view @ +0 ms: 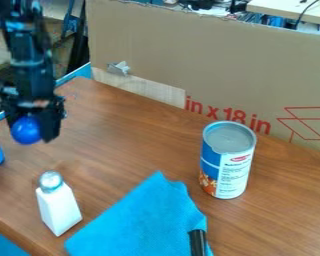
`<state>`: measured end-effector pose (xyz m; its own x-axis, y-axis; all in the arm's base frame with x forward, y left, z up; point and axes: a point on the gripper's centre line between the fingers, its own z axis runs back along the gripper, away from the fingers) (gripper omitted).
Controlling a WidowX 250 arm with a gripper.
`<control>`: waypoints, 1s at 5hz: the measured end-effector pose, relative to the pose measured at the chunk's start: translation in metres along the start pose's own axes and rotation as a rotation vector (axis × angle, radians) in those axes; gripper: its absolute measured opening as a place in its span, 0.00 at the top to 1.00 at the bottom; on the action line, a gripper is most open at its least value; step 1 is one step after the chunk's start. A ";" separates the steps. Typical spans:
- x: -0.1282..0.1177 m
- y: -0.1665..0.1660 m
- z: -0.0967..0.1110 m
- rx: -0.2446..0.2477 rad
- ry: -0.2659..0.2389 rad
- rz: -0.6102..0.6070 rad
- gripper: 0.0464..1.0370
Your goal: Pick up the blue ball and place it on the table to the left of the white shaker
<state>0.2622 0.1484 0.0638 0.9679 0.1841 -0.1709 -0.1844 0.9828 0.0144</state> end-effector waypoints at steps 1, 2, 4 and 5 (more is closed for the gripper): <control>-0.016 -0.008 -0.005 0.026 0.009 -0.058 0.20; -0.018 -0.009 -0.014 0.044 -0.014 -0.083 0.20; -0.028 -0.005 -0.044 0.115 -0.046 -0.113 0.20; -0.027 -0.003 -0.047 0.137 -0.075 -0.116 0.20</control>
<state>0.2284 0.1400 0.0221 0.9922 0.0656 -0.1056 -0.0511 0.9897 0.1338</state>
